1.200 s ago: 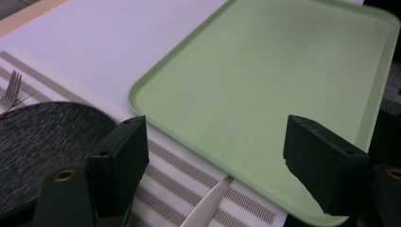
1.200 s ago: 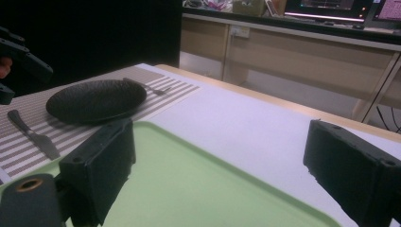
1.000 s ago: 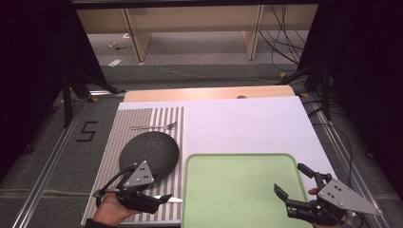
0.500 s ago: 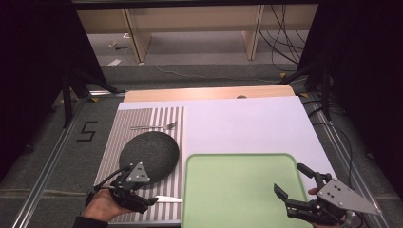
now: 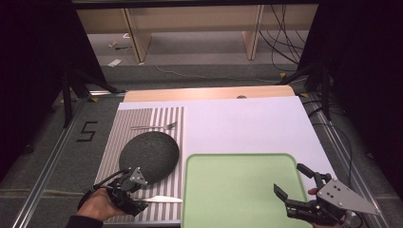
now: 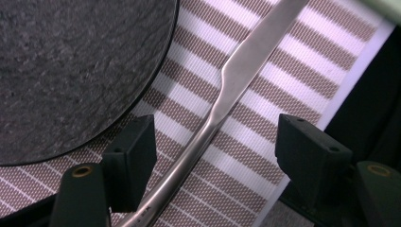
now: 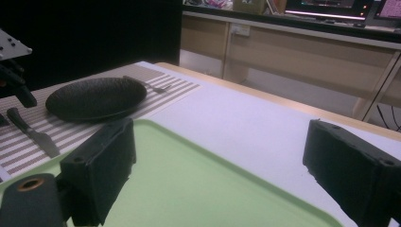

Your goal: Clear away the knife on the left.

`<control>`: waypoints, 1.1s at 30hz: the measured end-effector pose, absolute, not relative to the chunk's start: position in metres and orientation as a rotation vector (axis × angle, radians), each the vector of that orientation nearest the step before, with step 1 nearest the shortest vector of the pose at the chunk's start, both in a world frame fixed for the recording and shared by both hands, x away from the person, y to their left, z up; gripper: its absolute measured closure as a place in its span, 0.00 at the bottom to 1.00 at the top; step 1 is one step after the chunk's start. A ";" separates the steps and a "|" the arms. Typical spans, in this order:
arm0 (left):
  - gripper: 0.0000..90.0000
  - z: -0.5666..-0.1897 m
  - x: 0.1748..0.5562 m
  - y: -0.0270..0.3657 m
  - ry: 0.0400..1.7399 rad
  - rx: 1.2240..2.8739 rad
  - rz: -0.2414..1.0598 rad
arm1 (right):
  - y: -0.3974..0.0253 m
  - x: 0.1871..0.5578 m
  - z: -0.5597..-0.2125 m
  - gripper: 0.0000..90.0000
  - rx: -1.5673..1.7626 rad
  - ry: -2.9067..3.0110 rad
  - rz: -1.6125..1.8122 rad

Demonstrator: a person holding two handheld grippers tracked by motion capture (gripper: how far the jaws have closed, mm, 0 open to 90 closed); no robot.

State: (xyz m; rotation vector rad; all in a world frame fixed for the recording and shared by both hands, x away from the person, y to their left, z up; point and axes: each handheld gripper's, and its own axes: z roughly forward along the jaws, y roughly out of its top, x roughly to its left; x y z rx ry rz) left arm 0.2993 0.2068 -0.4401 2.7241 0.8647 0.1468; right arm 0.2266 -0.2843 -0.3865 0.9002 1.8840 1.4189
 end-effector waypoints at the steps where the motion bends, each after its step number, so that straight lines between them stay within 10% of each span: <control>1: 0.34 -0.441 0.300 0.206 0.869 2.731 0.150 | -0.284 0.227 -0.387 0.12 0.899 1.882 1.421; 33: 0.74 -0.460 0.315 0.201 0.782 2.895 0.049 | -0.284 0.227 -0.387 0.14 0.903 1.894 1.414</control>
